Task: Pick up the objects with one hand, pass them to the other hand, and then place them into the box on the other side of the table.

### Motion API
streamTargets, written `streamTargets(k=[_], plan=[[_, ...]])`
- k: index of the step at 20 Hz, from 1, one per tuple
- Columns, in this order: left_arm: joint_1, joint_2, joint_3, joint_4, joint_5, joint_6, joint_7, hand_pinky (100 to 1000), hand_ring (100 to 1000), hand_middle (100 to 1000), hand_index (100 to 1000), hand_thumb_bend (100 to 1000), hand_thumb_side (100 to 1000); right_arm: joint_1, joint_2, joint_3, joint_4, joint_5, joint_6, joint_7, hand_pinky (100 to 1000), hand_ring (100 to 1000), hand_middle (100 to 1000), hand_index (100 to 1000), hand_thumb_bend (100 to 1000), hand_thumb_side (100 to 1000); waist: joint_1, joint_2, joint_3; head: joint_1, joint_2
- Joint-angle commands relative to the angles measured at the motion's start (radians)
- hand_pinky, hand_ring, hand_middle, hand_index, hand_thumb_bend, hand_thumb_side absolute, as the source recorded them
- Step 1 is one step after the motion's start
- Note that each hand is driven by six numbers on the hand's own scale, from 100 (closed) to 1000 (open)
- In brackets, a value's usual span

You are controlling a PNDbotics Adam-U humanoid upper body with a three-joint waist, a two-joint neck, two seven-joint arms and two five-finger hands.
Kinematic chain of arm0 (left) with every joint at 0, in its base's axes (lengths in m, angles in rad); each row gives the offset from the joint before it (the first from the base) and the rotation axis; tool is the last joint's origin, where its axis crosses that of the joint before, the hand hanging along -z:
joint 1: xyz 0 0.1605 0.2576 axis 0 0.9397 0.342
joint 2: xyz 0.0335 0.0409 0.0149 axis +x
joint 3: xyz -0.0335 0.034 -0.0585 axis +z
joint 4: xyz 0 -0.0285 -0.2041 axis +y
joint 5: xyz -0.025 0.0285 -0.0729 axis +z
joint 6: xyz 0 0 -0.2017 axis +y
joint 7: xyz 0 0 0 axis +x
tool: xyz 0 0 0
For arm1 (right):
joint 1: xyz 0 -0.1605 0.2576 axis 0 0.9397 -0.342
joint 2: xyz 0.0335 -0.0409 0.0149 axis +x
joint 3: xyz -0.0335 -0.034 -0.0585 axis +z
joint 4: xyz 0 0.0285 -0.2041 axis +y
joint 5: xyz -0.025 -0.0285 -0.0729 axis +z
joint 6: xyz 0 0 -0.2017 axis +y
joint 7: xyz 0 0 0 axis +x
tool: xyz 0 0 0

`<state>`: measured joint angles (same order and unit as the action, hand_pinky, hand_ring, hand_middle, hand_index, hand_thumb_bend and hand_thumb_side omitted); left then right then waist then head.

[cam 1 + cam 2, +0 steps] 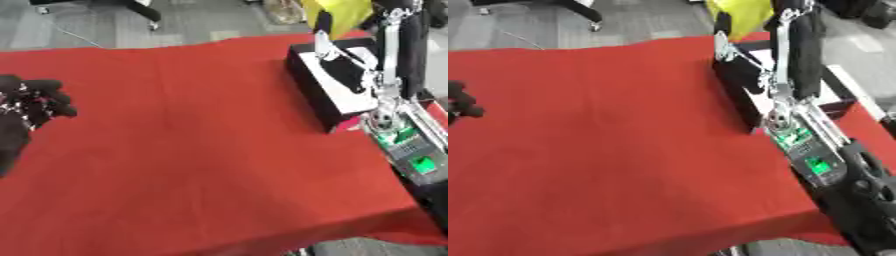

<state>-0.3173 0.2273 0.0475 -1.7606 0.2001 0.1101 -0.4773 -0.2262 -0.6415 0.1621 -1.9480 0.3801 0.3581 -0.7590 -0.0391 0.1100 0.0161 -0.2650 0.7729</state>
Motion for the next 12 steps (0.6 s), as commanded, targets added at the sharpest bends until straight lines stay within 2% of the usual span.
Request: streamTargets(k=[1, 3, 5, 6, 7, 9, 10, 11, 12], plan=[[0.001, 0.008, 0.027, -0.059, -0.007, -0.009, 0.025, 821, 612, 598, 772, 100, 927, 0.0, -0.074, -0.037, 0.109, -0.194, 0.123, -0.136, 388, 530, 437, 607, 100, 100, 0.001, -0.01, 0.005, -0.022, -0.003], [0.01, 0.005, 0.033, -0.084, -0.015, -0.014, 0.031, 821, 611, 596, 772, 100, 919, -0.003, -0.101, -0.03, 0.224, -0.35, 0.09, -0.145, 411, 562, 468, 648, 100, 150, 0.003, -0.01, 0.011, -0.029, -0.003], [0.017, 0.002, 0.034, -0.106, -0.022, -0.016, 0.032, 821, 611, 596, 772, 100, 918, -0.015, -0.13, -0.002, 0.334, -0.482, 0.033, -0.147, 431, 584, 487, 670, 100, 178, 0.006, -0.009, 0.019, -0.037, -0.003], [0.019, 0.001, 0.034, -0.114, -0.024, -0.017, 0.032, 821, 611, 595, 772, 100, 916, -0.02, -0.141, 0.017, 0.384, -0.528, 0.009, -0.134, 488, 659, 567, 768, 100, 278, 0.007, -0.007, 0.023, -0.042, -0.003], [0.022, 0.0, 0.033, -0.121, -0.027, -0.017, 0.031, 821, 611, 596, 772, 100, 916, -0.029, -0.152, 0.032, 0.432, -0.562, -0.009, -0.107, 505, 685, 598, 798, 110, 308, 0.008, -0.007, 0.026, -0.045, -0.003], [0.025, -0.002, 0.033, -0.131, -0.033, -0.017, 0.028, 821, 611, 596, 773, 100, 916, -0.046, -0.168, 0.048, 0.518, -0.592, -0.022, -0.039, 562, 768, 728, 897, 279, 460, 0.01, -0.005, 0.032, -0.049, -0.003], [0.025, -0.003, 0.034, -0.134, -0.036, -0.017, 0.028, 821, 611, 596, 773, 100, 915, -0.053, -0.172, 0.049, 0.551, -0.596, -0.023, -0.008, 588, 800, 768, 926, 356, 510, 0.01, -0.004, 0.034, -0.05, -0.003], [0.025, -0.004, 0.035, -0.137, -0.039, -0.016, 0.028, 821, 611, 596, 773, 100, 916, -0.059, -0.174, 0.047, 0.576, -0.594, -0.024, 0.017, 593, 805, 775, 931, 373, 518, 0.01, -0.004, 0.036, -0.051, -0.003], [0.026, -0.003, 0.035, -0.139, -0.041, -0.017, 0.028, 821, 612, 596, 773, 100, 916, -0.062, -0.175, 0.042, 0.591, -0.588, -0.028, 0.03, 634, 852, 825, 961, 469, 563, 0.01, -0.003, 0.036, -0.051, -0.003]])
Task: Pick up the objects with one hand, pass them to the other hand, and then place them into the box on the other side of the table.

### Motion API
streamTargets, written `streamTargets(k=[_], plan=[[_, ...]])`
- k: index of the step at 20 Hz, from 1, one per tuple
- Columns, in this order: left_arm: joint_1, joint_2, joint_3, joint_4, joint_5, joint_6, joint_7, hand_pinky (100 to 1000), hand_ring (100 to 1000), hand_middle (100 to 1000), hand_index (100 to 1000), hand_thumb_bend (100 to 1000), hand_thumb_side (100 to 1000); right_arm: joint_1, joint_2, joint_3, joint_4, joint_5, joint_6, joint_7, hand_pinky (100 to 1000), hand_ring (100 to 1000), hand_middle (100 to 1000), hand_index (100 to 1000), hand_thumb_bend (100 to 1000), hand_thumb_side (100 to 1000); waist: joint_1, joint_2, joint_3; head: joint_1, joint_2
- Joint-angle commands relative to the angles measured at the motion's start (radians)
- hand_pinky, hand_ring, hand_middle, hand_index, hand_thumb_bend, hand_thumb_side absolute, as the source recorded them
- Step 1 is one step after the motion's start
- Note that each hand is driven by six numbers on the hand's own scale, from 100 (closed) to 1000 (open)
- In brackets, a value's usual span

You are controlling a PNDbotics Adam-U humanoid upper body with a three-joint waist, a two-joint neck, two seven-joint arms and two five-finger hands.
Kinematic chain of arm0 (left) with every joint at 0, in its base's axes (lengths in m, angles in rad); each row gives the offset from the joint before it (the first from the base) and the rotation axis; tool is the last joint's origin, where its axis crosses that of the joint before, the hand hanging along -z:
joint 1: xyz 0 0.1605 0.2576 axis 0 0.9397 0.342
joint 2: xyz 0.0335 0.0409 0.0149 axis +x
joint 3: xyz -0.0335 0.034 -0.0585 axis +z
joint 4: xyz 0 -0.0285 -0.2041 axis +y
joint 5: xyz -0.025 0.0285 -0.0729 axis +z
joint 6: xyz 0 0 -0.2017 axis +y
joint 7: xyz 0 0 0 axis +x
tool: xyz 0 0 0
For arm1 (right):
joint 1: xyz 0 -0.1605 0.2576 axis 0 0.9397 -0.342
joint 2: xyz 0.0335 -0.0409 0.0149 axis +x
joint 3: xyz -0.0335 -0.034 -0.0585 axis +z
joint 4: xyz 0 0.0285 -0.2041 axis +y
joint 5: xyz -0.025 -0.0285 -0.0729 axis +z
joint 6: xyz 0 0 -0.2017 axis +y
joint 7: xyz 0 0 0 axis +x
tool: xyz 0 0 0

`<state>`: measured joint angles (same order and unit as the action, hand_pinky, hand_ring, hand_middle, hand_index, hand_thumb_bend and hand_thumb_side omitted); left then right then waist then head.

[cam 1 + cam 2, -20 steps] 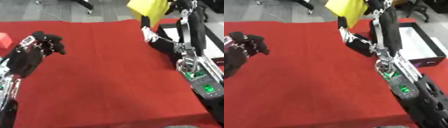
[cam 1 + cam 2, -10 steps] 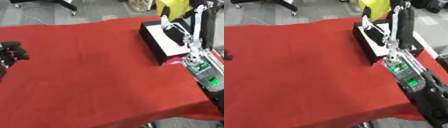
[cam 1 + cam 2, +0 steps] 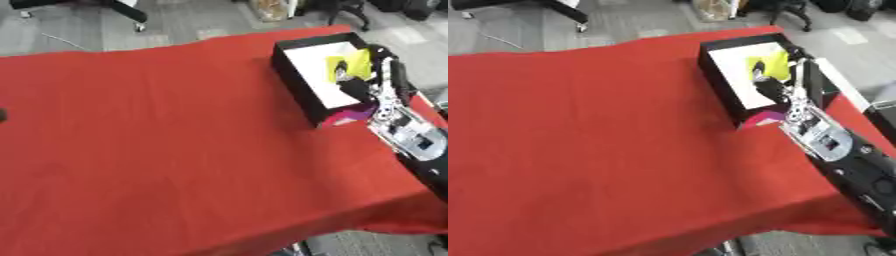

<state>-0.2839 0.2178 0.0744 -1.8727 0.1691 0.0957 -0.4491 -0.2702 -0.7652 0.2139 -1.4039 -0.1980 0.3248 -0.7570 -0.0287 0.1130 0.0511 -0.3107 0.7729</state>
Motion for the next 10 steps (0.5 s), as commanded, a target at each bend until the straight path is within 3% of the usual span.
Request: streamTargets(k=[1, 6, 10], plan=[[-0.007, 0.006, 0.008, -0.028, -0.012, -0.003, -0.001, 821, 612, 596, 773, 100, 916, -0.018, -0.052, -0.016, 0.055, -0.001, -0.001, 0.031, 642, 861, 834, 966, 497, 576, -0.001, -0.006, 0.002, -0.004, -0.003], [-0.005, 0.006, 0.009, -0.031, -0.022, -0.004, -0.005, 821, 612, 597, 774, 100, 916, -0.007, -0.054, -0.037, 0.035, 0.046, -0.027, -0.003, 673, 892, 874, 986, 599, 663, -0.004, -0.005, 0.002, -0.002, -0.003], [-0.003, 0.006, 0.009, -0.031, -0.032, -0.005, -0.011, 822, 612, 597, 774, 100, 917, 0.003, -0.062, -0.044, -0.02, 0.091, -0.036, 0.007, 699, 911, 892, 999, 614, 662, -0.004, -0.004, 0.002, 0.007, -0.003]])
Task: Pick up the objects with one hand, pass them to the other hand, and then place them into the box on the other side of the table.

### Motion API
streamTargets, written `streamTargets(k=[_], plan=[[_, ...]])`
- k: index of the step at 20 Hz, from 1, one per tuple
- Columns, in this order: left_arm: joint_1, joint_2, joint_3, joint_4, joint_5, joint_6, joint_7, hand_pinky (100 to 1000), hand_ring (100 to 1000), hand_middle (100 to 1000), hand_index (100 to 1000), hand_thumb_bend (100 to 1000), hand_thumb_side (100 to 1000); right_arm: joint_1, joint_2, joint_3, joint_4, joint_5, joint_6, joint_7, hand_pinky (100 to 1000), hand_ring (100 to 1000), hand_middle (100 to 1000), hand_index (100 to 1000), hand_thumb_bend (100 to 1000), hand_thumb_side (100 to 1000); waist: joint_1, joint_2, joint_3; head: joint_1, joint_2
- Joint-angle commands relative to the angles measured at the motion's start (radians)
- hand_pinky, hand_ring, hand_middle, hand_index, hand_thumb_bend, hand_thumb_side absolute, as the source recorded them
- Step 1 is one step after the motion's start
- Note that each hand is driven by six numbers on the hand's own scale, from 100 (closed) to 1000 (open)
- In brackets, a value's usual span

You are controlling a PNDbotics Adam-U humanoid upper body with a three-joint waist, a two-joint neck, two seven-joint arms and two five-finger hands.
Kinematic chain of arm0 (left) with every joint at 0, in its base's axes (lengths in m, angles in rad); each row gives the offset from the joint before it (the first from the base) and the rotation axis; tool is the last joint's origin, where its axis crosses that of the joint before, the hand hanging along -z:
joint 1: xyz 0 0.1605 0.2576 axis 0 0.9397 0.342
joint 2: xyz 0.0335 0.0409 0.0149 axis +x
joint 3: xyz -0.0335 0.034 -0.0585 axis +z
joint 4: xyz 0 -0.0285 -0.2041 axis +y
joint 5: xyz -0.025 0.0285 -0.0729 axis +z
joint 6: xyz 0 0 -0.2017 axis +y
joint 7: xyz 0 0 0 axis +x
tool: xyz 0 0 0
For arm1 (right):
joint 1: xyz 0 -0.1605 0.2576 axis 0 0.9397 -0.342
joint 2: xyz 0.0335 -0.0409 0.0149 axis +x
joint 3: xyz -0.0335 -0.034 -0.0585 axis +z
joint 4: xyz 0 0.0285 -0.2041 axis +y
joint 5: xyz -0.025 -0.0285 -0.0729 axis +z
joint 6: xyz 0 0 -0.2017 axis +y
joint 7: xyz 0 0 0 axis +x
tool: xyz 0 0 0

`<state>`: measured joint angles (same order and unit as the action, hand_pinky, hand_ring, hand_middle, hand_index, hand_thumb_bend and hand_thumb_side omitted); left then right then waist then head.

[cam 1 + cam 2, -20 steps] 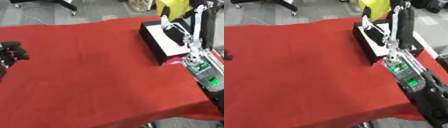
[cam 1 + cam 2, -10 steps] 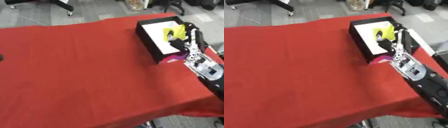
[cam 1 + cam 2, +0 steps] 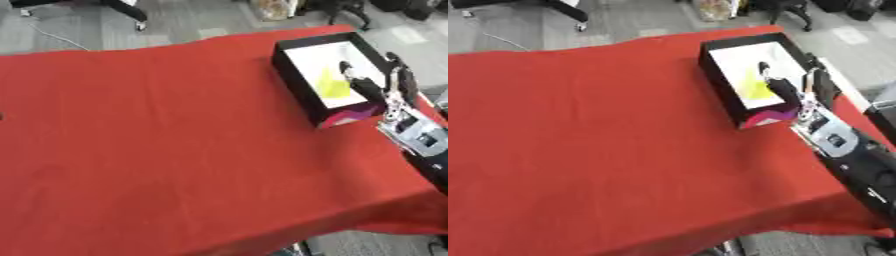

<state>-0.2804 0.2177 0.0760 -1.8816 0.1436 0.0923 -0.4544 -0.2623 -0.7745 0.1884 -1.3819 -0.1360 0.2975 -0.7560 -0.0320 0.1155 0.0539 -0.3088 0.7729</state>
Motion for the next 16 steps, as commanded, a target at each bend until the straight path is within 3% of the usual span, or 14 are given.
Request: streamTargets(k=[1, 4, 9, 12, 16], plan=[[-0.006, 0.006, 0.008, -0.022, -0.009, -0.002, -0.007, 822, 612, 597, 774, 100, 918, -0.003, -0.055, -0.02, -0.057, 0.042, -0.011, 0.016, 705, 915, 896, 1000, 613, 652, 0.0, -0.007, -0.001, 0.01, -0.003], [-0.006, 0.006, 0.009, -0.022, -0.014, -0.004, -0.012, 822, 612, 597, 773, 100, 917, 0.004, -0.06, -0.03, -0.105, 0.085, -0.012, 0.055, 723, 926, 907, 1000, 605, 561, 0.0, -0.006, -0.001, 0.023, -0.003], [-0.005, 0.011, 0.018, -0.02, -0.034, -0.008, -0.009, 821, 611, 596, 773, 100, 915, 0.017, -0.058, -0.065, -0.207, 0.176, -0.004, 0.068, 710, 904, 884, 997, 543, 490, 0.0, -0.006, -0.003, 0.065, -0.003], [-0.007, 0.025, 0.029, -0.021, -0.06, -0.011, 0.006, 820, 611, 594, 772, 100, 900, 0.039, -0.034, -0.079, -0.347, 0.259, 0.017, 0.029, 686, 858, 830, 968, 382, 383, 0.003, -0.005, -0.007, 0.144, -0.003], [-0.03, 0.085, 0.045, -0.012, -0.155, -0.022, 0.047, 816, 611, 593, 772, 100, 819, 0.06, 0.041, -0.045, -0.584, 0.435, 0.036, 0.096, 700, 859, 829, 964, 222, 262, 0.009, -0.006, -0.014, 0.343, -0.003]])
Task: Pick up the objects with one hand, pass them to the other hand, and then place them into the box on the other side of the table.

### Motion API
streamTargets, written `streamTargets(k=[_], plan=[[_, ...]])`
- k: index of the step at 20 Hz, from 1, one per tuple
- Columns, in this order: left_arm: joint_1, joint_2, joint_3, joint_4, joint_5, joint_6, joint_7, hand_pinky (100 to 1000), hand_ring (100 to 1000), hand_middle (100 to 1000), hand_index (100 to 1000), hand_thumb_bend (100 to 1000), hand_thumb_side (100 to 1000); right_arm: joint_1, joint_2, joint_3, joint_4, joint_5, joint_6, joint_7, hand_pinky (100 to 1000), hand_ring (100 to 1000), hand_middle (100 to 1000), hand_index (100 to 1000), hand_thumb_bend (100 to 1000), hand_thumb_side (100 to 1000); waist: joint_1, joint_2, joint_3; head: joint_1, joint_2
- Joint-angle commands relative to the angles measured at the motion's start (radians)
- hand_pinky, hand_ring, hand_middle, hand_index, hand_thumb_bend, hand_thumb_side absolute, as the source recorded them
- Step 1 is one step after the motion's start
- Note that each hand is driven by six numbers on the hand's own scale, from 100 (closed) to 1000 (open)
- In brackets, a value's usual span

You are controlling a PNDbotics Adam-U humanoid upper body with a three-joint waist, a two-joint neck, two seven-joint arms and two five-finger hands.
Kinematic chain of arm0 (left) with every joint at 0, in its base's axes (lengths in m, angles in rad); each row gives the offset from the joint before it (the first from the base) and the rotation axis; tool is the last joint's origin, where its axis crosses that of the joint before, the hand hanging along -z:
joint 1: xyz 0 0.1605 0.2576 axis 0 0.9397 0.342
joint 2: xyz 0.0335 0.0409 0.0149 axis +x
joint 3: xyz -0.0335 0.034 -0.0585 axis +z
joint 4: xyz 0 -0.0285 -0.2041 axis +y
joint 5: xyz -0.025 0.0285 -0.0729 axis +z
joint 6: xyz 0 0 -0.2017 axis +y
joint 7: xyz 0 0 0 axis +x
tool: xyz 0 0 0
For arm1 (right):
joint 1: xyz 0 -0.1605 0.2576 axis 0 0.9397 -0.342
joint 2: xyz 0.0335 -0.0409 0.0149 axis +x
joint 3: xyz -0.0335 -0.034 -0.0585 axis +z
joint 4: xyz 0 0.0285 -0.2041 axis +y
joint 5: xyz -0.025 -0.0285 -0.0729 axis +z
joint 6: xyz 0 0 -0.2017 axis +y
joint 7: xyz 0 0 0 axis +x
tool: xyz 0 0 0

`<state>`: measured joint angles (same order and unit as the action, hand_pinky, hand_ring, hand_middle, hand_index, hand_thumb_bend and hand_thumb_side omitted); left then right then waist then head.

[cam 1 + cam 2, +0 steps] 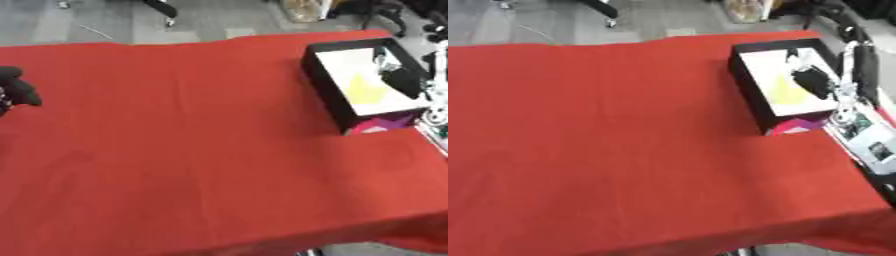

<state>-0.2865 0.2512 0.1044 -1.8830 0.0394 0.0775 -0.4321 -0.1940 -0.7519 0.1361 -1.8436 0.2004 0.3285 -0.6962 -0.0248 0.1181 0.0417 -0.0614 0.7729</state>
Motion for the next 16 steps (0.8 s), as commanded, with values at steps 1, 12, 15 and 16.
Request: streamTargets(k=[1, 12, 15, 16], plan=[[-0.031, 0.071, 0.019, -0.004, -0.083, -0.012, 0.038, 815, 612, 594, 773, 100, 798, -0.02, 0.051, 0.025, -0.14, 0.156, -0.019, 0.067, 702, 859, 828, 963, 192, 234, 0.004, -0.01, -0.004, 0.145, -0.003], [-0.105, 0.412, -0.036, 0.166, -0.556, -0.174, 0.076, 809, 695, 688, 853, 100, 279, -0.127, 0.43, 0.332, -0.156, 0.414, -0.229, 0.331, 686, 851, 805, 956, 100, 207, 0.032, -0.026, -0.037, 0.422, -0.003], [-0.143, 0.487, -0.074, 0.249, -0.663, -0.234, 0.042, 810, 729, 728, 874, 247, 150, -0.139, 0.442, 0.381, -0.156, 0.416, -0.249, 0.379, 684, 849, 803, 956, 100, 226, 0.035, -0.031, -0.042, 0.421, -0.003], [-0.159, 0.512, -0.091, 0.281, -0.7, -0.253, 0.03, 813, 741, 741, 882, 296, 131, -0.143, 0.443, 0.395, -0.156, 0.413, -0.257, 0.39, 684, 849, 802, 956, 100, 230, 0.036, -0.034, -0.044, 0.422, -0.003]])
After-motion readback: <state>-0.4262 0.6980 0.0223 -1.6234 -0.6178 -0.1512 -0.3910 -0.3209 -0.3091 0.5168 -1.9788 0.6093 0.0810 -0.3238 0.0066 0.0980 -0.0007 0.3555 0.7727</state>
